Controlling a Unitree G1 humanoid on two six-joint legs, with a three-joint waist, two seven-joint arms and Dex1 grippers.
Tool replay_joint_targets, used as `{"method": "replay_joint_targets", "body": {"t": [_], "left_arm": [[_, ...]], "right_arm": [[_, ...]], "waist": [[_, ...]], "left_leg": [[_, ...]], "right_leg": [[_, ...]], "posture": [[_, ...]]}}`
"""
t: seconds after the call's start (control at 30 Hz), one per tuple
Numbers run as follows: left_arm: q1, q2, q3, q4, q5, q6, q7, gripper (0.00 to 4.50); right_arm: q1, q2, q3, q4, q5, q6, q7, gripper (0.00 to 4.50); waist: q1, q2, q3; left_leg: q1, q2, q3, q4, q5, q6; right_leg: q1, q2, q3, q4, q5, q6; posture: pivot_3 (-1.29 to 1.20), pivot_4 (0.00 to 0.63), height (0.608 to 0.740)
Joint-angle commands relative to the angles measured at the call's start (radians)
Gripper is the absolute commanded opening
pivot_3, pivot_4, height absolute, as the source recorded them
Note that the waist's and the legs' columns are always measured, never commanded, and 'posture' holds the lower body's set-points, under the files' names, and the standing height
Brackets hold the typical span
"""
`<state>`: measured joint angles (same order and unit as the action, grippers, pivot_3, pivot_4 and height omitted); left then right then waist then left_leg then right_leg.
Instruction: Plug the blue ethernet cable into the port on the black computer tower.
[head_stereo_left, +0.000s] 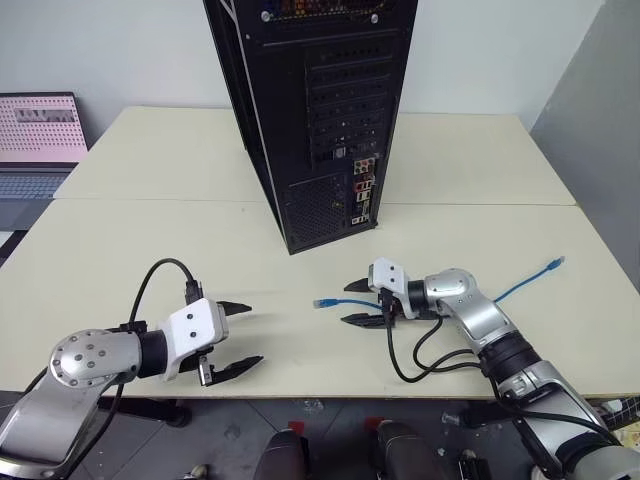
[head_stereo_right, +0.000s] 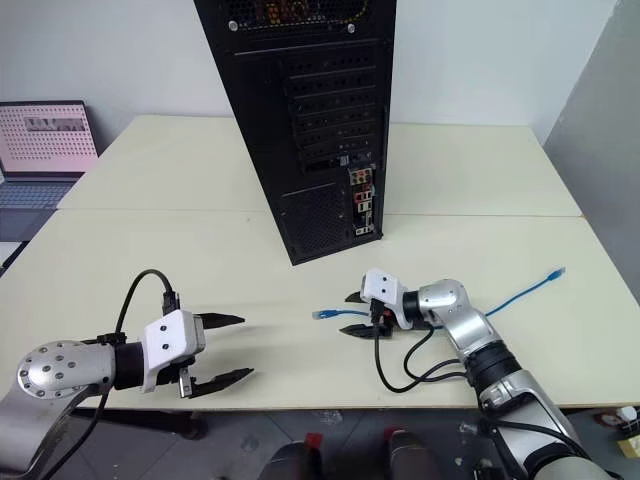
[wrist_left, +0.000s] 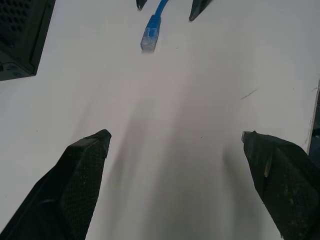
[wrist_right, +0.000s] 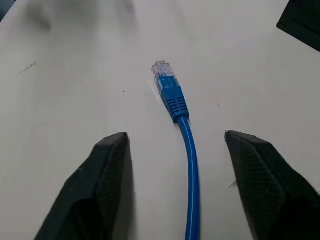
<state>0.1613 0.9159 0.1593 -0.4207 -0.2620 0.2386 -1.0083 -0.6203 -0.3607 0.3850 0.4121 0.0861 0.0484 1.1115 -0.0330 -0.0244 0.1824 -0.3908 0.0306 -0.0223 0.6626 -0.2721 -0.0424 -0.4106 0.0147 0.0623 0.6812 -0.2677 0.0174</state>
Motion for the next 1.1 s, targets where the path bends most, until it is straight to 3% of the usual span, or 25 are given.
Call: {"method": "replay_joint_targets", "body": {"t": [0.03,0.3,0.33,0.63,0.87,1.1], "left_arm": [[-0.032,-0.016,-0.011,0.006,0.000,-0.011,0.015,4.50],[-0.182,-0.073,-0.114,0.081,0.007,0.021,0.029,4.50],[-0.204,-0.086,-0.135,0.096,0.008,0.025,0.026,4.50],[-0.382,-0.169,-0.249,0.236,0.034,-0.007,-0.006,4.50],[-0.424,-0.193,-0.264,0.277,0.002,-0.030,-0.064,4.50],[-0.414,-0.173,-0.260,0.265,-0.010,-0.015,-0.113,3.10]], "right_arm": [[-0.007,-0.002,-0.010,-0.018,-0.028,-0.004,-0.014,2.17],[-0.005,0.001,-0.007,-0.076,-0.044,0.016,-0.015,0.08],[-0.006,0.003,-0.010,-0.099,-0.036,0.033,-0.013,0.01],[-0.002,-0.008,0.015,-0.307,-0.018,0.202,0.017,0.01],[0.006,-0.019,0.033,-0.354,-0.022,0.233,0.014,0.01],[0.004,-0.020,0.035,-0.361,-0.022,0.238,0.015,0.00]], "waist": [[0.000,0.000,0.000],[0.000,0.000,0.000],[0.001,0.000,0.000],[0.001,0.000,0.000],[0.001,0.000,0.000],[0.000,0.000,0.000]], "left_leg": [[0.000,0.000,0.000,0.000,0.000,0.000],[0.000,-0.001,0.000,0.000,0.000,0.000],[0.000,-0.001,0.000,0.000,0.000,0.000],[0.000,-0.001,-0.001,0.001,0.000,0.000],[-0.001,-0.001,-0.001,0.001,0.000,0.000],[-0.001,-0.001,-0.001,0.001,0.000,0.000]], "right_leg": [[0.000,0.000,0.000,0.000,0.000,0.000],[0.001,0.000,-0.001,0.001,0.000,0.000],[0.001,0.000,-0.001,0.000,0.000,0.000],[0.000,0.001,-0.002,0.001,0.000,0.000],[0.000,0.000,-0.002,0.001,0.000,0.000],[0.000,0.001,-0.003,0.001,0.000,0.000]], "posture": [[0.00,0.150,0.740],[0.00,0.150,0.740],[0.00,0.150,0.740],[0.00,0.150,0.740],[0.00,0.150,0.740],[0.00,0.150,0.740]]}}
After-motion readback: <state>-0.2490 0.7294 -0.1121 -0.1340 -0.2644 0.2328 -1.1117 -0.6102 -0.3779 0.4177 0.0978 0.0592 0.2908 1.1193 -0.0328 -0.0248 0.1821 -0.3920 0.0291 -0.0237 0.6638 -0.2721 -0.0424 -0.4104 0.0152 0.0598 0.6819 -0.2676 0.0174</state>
